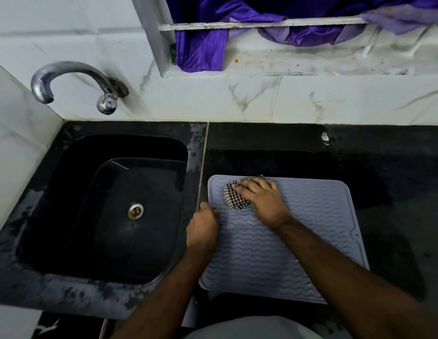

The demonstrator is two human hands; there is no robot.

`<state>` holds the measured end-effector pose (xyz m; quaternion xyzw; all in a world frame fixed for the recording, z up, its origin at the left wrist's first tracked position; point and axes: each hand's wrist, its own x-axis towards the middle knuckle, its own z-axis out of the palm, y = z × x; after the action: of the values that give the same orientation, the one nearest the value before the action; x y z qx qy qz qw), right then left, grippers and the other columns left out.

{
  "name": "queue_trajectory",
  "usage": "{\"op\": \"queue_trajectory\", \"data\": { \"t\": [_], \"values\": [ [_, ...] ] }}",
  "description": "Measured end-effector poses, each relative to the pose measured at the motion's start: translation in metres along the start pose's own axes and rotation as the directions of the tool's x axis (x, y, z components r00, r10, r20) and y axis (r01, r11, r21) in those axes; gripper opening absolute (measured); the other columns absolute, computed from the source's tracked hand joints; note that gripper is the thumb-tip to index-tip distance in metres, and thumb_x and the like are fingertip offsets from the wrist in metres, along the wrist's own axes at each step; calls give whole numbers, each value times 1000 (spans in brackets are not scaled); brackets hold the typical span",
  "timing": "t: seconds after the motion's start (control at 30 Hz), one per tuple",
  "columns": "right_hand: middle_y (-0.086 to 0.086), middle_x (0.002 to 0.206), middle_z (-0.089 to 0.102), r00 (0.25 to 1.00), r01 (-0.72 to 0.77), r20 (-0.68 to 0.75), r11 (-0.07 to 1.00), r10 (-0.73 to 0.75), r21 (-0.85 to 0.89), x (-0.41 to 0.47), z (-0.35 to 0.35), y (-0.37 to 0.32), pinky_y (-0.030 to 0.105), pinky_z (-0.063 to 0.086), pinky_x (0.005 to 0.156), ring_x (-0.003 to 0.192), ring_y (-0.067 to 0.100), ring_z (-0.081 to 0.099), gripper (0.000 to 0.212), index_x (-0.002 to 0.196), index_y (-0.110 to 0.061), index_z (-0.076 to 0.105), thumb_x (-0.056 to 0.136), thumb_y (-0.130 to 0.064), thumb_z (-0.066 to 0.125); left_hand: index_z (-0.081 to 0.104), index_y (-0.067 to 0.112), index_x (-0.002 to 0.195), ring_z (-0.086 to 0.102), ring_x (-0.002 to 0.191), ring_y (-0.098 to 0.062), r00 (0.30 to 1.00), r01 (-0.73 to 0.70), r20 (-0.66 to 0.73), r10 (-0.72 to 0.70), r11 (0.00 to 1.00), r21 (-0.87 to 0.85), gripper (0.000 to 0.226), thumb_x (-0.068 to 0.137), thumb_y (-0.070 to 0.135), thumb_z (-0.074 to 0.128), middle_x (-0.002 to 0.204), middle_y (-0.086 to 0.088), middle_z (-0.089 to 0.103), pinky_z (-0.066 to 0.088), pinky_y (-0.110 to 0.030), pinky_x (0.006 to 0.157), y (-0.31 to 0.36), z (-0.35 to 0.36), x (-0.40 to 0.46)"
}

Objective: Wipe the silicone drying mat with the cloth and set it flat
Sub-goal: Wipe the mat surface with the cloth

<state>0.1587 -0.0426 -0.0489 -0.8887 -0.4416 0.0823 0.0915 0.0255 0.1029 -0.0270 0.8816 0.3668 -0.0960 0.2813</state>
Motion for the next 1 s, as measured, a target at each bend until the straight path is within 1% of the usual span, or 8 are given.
{"op": "queue_trajectory", "data": {
  "t": [0.1, 0.27, 0.33, 0.4, 0.53, 0.77, 0.87, 1.0],
  "values": [
    [-11, 151, 39, 1000, -30, -1, 999, 30, 15, 2, -1, -1, 43, 27, 109, 136, 18, 32, 79, 148, -40, 31, 85, 0, 55, 45, 17, 104, 65, 94, -29, 996, -39, -78, 44, 997, 64, 23, 104, 40, 43, 105, -7, 64, 55, -48, 80, -8, -3, 5],
    [-5, 140, 54, 963, -243, -63, 945, 262, 217, 10, -8, -20, 43, 36, 106, 128, 24, 44, 84, 154, -34, 20, 86, -6, 60, 47, 18, 105, 59, 97, -23, 982, -70, -171, 81, 995, 66, 16, 102, 33, 47, 108, -3, 57, 53, -44, 74, -14, -2, 12],
    [0, 132, 59, 950, -239, -132, 931, 283, 277, 14, -15, -29, 39, 43, 101, 121, 22, 49, 82, 153, -30, 23, 86, -8, 63, 46, 17, 108, 59, 96, -23, 963, -106, -242, 122, 991, 77, 13, 100, 26, 50, 106, -4, 57, 54, -42, 75, -13, 1, 13],
    [2, 139, 54, 961, -156, -166, 931, 220, 331, 22, -19, -39, 38, 42, 105, 129, 21, 45, 72, 151, -27, 32, 88, -7, 60, 48, 13, 118, 57, 99, -24, 926, -228, -269, 264, 961, 155, 22, 97, 18, 51, 110, -7, 57, 52, -41, 82, -15, 7, 15],
    [0, 152, 43, 995, 37, -100, 937, -2, 348, 43, -3, -46, 29, 17, 120, 144, 18, 30, 51, 145, -19, 47, 96, -6, 49, 36, 5, 144, 47, 127, -25, 891, -438, -39, 453, 877, 200, 49, 102, 30, 40, 137, -13, 50, 35, -42, 110, -16, 19, 18],
    [-4, 149, 47, 990, 135, 25, 984, -139, 116, 49, 2, -17, 37, 27, 115, 140, 18, 36, 48, 145, -25, 47, 96, -19, 48, 14, 2, 157, 19, 151, -32, 934, -335, 84, 346, 770, 543, 98, 93, 77, 14, 163, -20, 20, 22, -44, 122, 10, 21, 9],
    [-6, 149, 47, 992, 118, 37, 991, -120, 56, 34, -14, 14, 33, 21, 116, 140, 16, 36, 47, 144, -28, 48, 98, -19, 48, 0, 15, 161, 7, 154, -34, 939, -326, 123, 320, 726, 606, 94, 92, 78, 7, 167, -20, 3, 14, -49, 123, 13, 23, 12],
    [-10, 152, 43, 999, -37, -1, 999, 37, 34, -17, -26, 66, 26, 11, 116, 143, 11, 30, 49, 143, -34, 47, 97, -17, 50, -21, 19, 157, 9, 154, -34, 946, -307, 110, 304, 737, 602, 99, 88, 82, 8, 166, -22, 1, 19, -47, 122, 17, 25, 14]
  ]
}}
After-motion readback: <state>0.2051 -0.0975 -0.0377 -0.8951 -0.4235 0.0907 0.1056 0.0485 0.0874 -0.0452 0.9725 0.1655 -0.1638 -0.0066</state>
